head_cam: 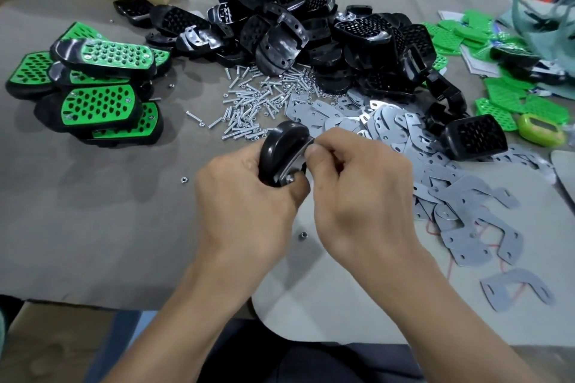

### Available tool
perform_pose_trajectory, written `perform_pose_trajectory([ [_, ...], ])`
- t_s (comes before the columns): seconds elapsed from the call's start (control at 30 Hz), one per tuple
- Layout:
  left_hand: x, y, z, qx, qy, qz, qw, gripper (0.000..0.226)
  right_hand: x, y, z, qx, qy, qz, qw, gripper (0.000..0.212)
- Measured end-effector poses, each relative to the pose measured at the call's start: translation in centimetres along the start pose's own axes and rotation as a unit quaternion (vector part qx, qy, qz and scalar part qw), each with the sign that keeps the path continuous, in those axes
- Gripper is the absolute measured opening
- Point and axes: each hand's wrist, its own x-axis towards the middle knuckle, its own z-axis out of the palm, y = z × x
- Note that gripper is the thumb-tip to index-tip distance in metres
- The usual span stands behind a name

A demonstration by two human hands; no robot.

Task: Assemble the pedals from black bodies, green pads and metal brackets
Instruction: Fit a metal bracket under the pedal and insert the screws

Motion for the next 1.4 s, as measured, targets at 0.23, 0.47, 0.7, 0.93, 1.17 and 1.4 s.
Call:
perform_pose_trajectory([
  [0.23, -0.7, -0.1, 0.0, 0.08, 0.044, 0.051, 0.995, 0.023, 0.2, 0.5, 0.0, 0.094, 0.014, 0.069, 0.993, 0.02],
  [0.47, -1.1, 0.7, -0.3, 0.105, 0.05, 0.099, 0.988, 0.025, 0.1, 0.8, 0.4, 0.203, -0.023, 0.142, 0.969, 0.034],
  [0.7, -1.1, 1.3, -0.6, 0.102, 0.05, 0.129, 0.985, 0.033, -0.4, 0.8, -0.4, 0.132, 0.005, 0.028, 0.991, 0.024],
  [0.93, 0.2, -0.3, -0.3, 0.115, 0.03, 0.063, 0.991, 0.027, 1.6, 1.7, 1.2, 0.303, -0.104, 0.187, 0.929, 0.021],
  [1.17, 0.6, -0.3, 0.0, 0.129, 0.036, 0.089, 0.987, 0.036, 1.6, 1.6, 2.6, 0.435, -0.073, 0.241, 0.865, 0.033],
  [1.4, 1.1, -0.3, 0.0, 0.163, 0.044, 0.097, 0.981, 0.055, 1.4, 1.5, 2.7, 0.222, -0.041, 0.124, 0.966, 0.022],
])
